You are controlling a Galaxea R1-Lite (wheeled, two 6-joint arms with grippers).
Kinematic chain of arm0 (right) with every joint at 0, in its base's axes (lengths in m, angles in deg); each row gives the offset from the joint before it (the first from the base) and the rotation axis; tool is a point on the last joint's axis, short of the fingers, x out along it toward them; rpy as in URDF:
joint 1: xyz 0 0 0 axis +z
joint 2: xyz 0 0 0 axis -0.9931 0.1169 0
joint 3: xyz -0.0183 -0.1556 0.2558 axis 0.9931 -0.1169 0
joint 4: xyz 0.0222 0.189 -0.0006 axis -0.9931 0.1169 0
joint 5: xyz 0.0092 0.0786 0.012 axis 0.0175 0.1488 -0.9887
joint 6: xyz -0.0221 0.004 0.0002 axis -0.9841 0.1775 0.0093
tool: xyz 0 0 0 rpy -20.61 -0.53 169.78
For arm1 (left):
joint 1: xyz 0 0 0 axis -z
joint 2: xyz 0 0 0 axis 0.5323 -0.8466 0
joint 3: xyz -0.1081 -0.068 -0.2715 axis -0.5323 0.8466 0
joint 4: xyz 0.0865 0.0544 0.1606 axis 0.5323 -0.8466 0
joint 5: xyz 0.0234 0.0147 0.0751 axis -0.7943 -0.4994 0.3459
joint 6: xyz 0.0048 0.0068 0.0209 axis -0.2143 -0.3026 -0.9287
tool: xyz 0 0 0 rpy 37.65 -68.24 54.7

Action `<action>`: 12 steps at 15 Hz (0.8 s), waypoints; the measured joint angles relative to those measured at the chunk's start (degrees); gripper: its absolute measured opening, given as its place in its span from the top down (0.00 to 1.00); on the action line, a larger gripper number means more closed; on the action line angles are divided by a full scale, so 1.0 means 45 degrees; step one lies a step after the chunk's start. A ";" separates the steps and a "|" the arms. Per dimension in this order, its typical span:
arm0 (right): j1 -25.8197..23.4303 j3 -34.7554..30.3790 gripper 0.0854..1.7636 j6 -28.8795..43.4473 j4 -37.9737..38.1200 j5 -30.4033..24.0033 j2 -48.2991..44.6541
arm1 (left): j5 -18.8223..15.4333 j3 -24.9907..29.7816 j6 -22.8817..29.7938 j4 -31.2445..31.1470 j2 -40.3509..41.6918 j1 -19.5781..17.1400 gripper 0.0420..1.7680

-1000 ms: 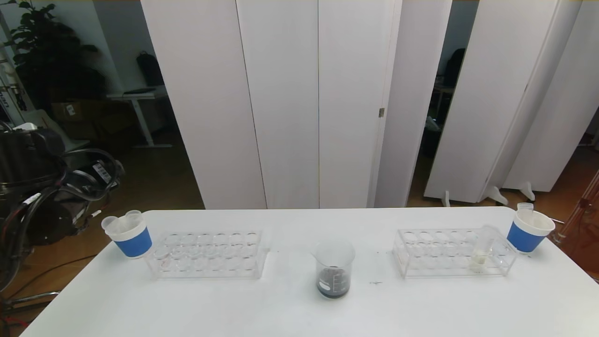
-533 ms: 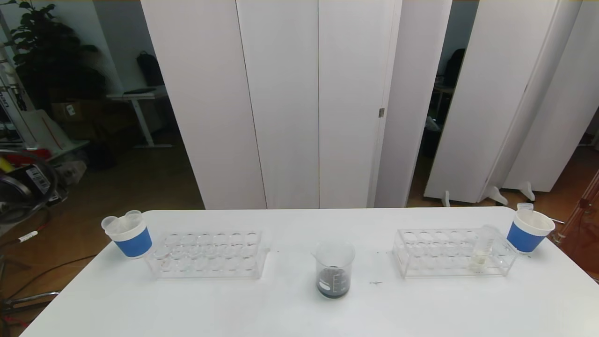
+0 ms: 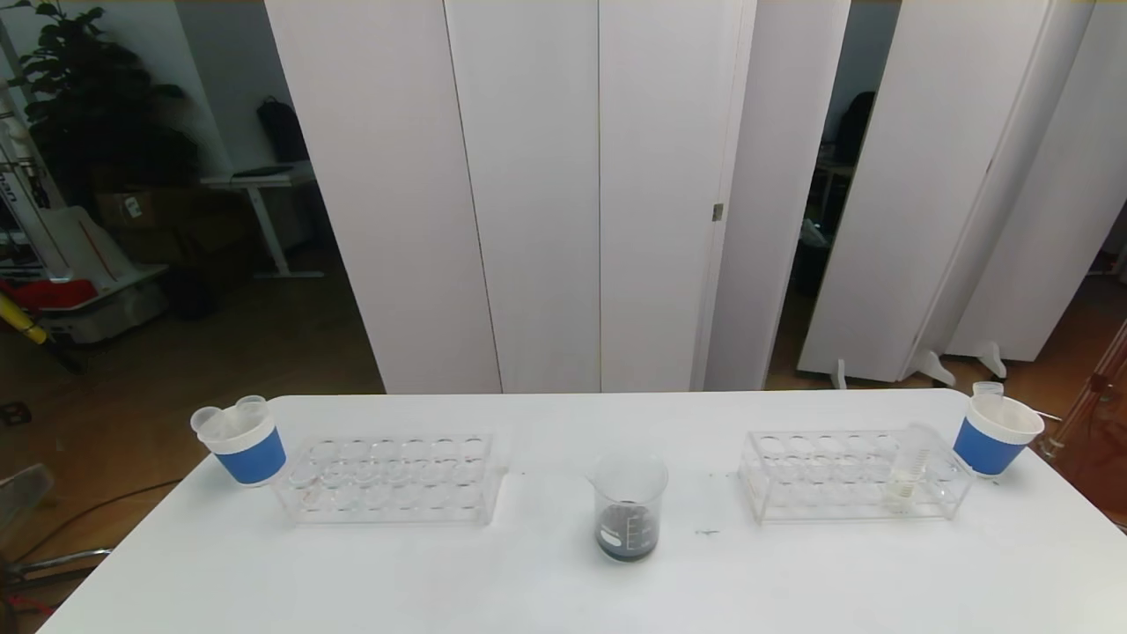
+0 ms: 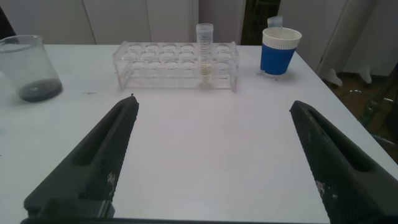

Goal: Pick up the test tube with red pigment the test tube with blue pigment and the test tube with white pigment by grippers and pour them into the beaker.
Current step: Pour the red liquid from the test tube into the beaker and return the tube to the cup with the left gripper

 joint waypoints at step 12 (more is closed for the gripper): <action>0.0000 0.0005 0.01 0.0000 0.0000 0.0000 0.0005 | -0.2546 0.4538 -0.1666 -0.1934 0.7902 0.0485 0.01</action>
